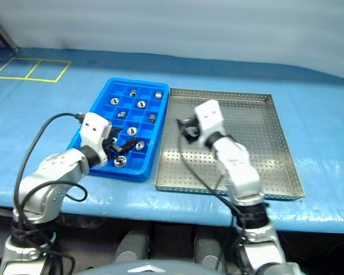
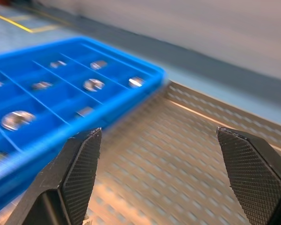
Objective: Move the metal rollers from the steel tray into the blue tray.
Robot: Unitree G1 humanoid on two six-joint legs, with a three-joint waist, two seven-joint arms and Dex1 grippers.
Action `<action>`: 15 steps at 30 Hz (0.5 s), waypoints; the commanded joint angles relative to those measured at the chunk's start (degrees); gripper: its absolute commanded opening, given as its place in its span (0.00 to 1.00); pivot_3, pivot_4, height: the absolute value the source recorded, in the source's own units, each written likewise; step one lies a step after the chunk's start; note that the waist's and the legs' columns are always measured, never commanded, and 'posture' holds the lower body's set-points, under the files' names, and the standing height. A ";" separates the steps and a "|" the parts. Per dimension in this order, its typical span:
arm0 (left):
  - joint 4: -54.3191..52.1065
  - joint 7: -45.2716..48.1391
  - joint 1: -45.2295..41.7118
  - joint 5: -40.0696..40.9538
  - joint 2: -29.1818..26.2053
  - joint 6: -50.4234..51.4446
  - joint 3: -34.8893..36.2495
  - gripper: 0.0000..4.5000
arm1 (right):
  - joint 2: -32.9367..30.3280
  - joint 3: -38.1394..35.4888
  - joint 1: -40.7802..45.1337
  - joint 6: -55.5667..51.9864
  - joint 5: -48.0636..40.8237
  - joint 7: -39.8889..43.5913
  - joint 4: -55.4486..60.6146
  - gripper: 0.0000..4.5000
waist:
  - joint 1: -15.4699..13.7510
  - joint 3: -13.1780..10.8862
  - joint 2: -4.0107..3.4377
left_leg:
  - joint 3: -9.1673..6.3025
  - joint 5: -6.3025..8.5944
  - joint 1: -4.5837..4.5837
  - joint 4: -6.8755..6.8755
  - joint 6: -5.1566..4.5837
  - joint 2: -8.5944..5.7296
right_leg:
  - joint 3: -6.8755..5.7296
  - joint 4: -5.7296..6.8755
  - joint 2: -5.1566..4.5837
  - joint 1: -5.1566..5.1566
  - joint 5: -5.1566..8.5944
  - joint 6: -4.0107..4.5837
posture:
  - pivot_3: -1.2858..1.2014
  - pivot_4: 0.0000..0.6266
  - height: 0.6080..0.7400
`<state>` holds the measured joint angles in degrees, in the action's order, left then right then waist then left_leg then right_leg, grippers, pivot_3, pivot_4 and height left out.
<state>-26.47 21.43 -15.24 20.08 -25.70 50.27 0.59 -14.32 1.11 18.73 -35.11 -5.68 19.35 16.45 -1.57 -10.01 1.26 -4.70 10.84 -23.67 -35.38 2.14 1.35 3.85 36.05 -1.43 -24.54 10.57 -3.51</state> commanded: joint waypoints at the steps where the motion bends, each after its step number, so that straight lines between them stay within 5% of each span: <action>1: 2.58 2.08 -2.56 -1.92 0.62 -5.26 -3.75 0.88 | -3.13 -4.39 -3.07 -1.00 -1.87 1.26 2.44 0.96 | 0.93 0.00 -0.01 | 0.02 0.00 0.01 0.01 -0.01 0.01 | 0.03 0.00 0.01 -0.01 0.00 0.00 | 0.53 0.24 1.00; 3: 4.10 3.87 -3.30 -1.36 1.49 -7.31 -4.75 1.00 | -5.62 -4.81 -5.43 -0.66 -2.33 3.27 2.38 1.00 | 2.10 0.01 -0.02 | 0.04 0.01 0.02 0.02 -0.02 0.01 | 0.05 0.01 0.03 0.00 0.00 0.00 | 0.53 0.24 1.00; 15: 6.02 5.26 -3.49 -1.67 1.50 -8.56 -4.58 1.00 | -7.09 -5.66 -8.83 2.56 -5.02 5.11 3.17 1.00 | 5.06 0.00 -0.02 | 0.14 0.02 0.02 -0.35 -0.06 0.00 | 0.21 0.10 0.03 0.07 -0.12 -0.21 | 0.52 0.24 1.00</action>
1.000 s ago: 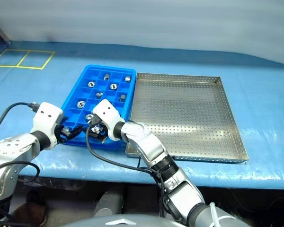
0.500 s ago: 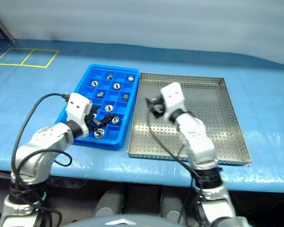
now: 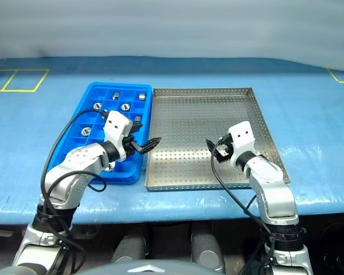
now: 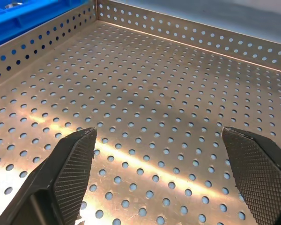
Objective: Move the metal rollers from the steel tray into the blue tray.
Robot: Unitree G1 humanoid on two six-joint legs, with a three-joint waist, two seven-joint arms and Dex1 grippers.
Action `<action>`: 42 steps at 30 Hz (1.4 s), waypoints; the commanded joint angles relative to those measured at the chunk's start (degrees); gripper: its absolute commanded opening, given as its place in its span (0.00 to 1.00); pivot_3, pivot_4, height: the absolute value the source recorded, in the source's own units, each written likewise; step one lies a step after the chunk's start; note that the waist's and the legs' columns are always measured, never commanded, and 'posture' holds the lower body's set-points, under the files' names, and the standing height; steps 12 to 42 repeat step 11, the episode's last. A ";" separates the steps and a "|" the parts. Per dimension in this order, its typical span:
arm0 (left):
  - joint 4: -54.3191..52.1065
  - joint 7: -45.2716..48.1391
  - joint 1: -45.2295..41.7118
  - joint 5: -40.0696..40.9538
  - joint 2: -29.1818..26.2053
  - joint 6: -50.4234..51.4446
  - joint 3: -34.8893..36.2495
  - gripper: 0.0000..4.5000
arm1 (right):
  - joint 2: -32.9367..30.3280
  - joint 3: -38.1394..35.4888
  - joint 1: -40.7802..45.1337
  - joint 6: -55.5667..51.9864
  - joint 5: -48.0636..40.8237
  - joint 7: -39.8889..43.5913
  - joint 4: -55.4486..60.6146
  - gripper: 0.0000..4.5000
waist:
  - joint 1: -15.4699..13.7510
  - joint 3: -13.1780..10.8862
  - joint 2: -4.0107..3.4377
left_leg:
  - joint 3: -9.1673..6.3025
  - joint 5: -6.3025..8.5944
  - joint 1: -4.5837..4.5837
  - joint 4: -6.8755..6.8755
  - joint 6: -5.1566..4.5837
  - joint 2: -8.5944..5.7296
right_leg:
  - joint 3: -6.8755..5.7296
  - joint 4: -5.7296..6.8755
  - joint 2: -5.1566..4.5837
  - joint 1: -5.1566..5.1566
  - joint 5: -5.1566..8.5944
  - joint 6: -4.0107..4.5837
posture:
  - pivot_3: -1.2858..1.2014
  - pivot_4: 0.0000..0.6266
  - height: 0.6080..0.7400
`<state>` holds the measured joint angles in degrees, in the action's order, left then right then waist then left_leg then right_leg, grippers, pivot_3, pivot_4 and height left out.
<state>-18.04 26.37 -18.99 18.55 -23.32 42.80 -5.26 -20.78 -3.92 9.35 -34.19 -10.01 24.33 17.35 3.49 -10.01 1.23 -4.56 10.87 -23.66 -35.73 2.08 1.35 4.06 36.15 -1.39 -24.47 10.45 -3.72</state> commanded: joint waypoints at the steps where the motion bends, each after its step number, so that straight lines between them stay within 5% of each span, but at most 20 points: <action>1: -2.69 -0.01 0.44 -0.18 -0.82 -0.95 1.47 1.00 | -0.56 -0.40 0.91 1.78 -0.57 0.03 1.83 1.00 | -0.02 0.00 0.00 | 0.00 0.00 0.00 0.00 0.00 0.00 | 0.00 0.00 0.00 0.00 0.00 0.00 | 0.52 0.24 1.00; 42: -4.82 -2.22 2.40 -0.18 -0.27 -0.84 2.12 1.00 | -0.64 1.60 3.44 2.55 -0.25 0.40 0.11 1.00 | -0.80 0.00 0.00 | -0.01 0.00 -0.01 0.01 0.00 -0.01 | 0.01 0.00 0.00 0.00 -0.01 -0.02 | 0.54 0.24 1.00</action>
